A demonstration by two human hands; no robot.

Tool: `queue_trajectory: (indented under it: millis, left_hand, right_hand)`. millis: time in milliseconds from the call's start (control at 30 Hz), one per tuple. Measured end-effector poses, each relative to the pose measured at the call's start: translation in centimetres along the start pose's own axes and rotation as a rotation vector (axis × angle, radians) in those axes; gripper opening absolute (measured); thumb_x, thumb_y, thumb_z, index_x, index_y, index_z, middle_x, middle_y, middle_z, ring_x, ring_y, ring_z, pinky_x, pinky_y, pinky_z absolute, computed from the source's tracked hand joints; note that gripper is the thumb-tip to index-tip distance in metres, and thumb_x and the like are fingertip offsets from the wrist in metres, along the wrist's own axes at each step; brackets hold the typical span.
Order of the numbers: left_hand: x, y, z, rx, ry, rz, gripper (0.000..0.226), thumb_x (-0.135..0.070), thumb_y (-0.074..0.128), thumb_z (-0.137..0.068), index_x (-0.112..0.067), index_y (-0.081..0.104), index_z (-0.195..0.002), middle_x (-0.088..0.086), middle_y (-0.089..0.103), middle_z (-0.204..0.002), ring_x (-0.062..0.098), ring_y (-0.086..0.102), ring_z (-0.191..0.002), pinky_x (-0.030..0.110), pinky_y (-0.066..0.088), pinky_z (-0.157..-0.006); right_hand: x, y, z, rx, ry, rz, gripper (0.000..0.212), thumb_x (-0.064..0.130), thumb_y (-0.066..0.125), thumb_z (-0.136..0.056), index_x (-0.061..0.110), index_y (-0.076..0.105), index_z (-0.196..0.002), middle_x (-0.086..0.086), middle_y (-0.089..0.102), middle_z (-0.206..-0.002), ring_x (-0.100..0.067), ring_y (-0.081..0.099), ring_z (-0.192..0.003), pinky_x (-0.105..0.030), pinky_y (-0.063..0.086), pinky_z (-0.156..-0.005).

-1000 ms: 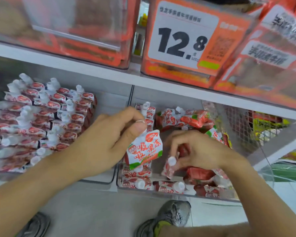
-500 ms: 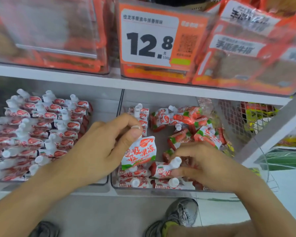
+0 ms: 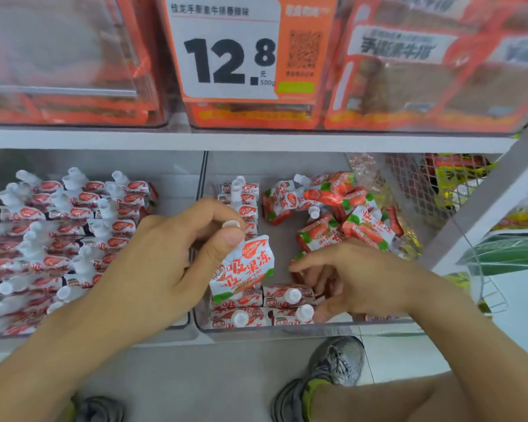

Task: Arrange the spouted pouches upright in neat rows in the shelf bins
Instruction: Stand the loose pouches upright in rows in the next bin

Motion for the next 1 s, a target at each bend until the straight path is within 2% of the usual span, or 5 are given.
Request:
queue_trajectory:
  millis: [333,467,567,867,1000]
  left_hand:
    - [-0.7,1.4,-1.9,-0.063,-0.056,-0.070,0.025,-0.054,0.041,-0.091,-0.034,0.053,-0.100,-0.022,0.069,-0.087,0.003,0.062,-0.064,0.022,0.045,-0.062]
    - [-1.0,3.9,-4.0,0.022,-0.056,-0.106,0.021,-0.047,0.041,-0.096,-0.031,0.055,-0.098,-0.014,0.068,-0.071,0.000,0.054,-0.057,0.031,0.044,-0.060]
    - [-1.2,6.1,-5.0,0.147,-0.046,-0.090,0.015,-0.042,0.044,-0.095,-0.029,0.052,-0.097,-0.007,0.066,-0.070,0.006,0.056,-0.058,0.033,0.046,-0.059]
    - [-0.4,11.5,-4.5,0.779,-0.002,-0.235,0.008,-0.038,0.053,-0.096,-0.031,0.051,-0.097,-0.007,0.054,-0.071,0.008,0.050,-0.064,0.038,0.049,-0.066]
    - [-0.2,11.5,-6.3,0.819,-0.067,-0.140,0.023,-0.052,0.057,-0.089,-0.030,0.066,-0.090,-0.019,0.064,-0.074,-0.005,0.059,-0.070,0.023,0.050,-0.067]
  right_hand:
    - [1.2,1.0,-1.2,0.202,-0.119,-0.013,0.041,0.042,0.070,-0.087,0.036,0.063,-0.126,0.023,0.068,-0.117,-0.001,0.065,-0.101,-0.036,0.054,-0.088]
    - [-1.3,-1.7,0.4,-0.076,-0.008,-0.091,0.045,0.034,0.080,-0.079,0.033,0.065,-0.121,0.020,0.067,-0.112,0.002,0.066,-0.089,-0.020,0.054,-0.076]
    - [-3.6,-4.2,2.7,-0.287,0.088,0.130,0.048,0.047,0.085,-0.067,0.033,0.069,-0.110,0.019,0.067,-0.105,0.009,0.056,-0.082,-0.012,0.045,-0.072]
    - [-3.9,-2.7,3.3,-0.225,0.062,0.190,0.072,0.054,0.086,-0.059,0.032,0.063,-0.123,0.022,0.058,-0.108,0.004,0.047,-0.090,-0.005,0.034,-0.068]
    - [-3.4,-2.1,2.4,-0.222,-0.019,0.294,0.047,0.055,0.082,-0.067,0.032,0.073,-0.107,0.013,0.065,-0.105,-0.009,0.056,-0.099,-0.028,0.046,-0.080]
Point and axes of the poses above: each hand's wrist, its own z-axis away from the middle knuckle, its own y-axis out of the palm, x = y × z, the point moved 6 cm from there along -z, towards the middle knuckle
